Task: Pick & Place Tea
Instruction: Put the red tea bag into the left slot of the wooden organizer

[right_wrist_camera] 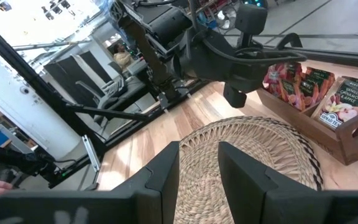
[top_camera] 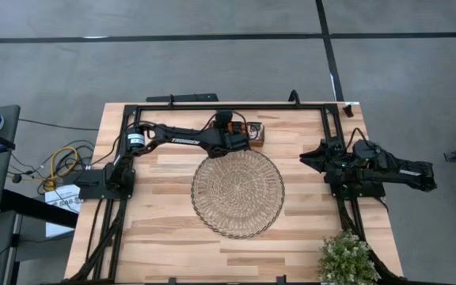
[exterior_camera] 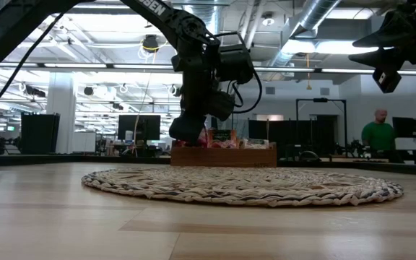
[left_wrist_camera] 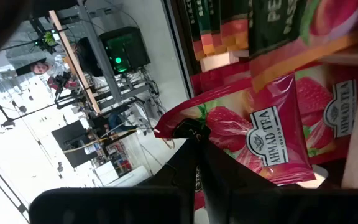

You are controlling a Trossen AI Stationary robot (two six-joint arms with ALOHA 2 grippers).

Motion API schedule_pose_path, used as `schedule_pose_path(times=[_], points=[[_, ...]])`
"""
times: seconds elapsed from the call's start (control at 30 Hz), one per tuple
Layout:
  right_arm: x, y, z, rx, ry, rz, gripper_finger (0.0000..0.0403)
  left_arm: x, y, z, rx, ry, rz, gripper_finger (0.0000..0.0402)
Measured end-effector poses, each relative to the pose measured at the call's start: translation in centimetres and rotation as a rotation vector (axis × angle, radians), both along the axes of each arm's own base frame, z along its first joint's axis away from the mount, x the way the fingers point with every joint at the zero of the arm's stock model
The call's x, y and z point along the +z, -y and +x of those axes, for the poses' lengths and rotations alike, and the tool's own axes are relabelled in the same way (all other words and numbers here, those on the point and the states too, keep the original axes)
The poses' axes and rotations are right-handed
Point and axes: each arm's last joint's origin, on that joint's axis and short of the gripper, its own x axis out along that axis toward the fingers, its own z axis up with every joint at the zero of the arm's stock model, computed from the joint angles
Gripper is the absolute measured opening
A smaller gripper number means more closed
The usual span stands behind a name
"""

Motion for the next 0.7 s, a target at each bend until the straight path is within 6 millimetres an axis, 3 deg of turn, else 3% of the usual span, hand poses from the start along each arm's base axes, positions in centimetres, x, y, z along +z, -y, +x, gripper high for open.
schedule_pose_path(times=[0.7], points=[[0.01,0.0,0.0,0.001,0.002,0.004,0.0103,-0.74,0.32,-0.11,-0.014,-0.048,-0.034,0.0007]])
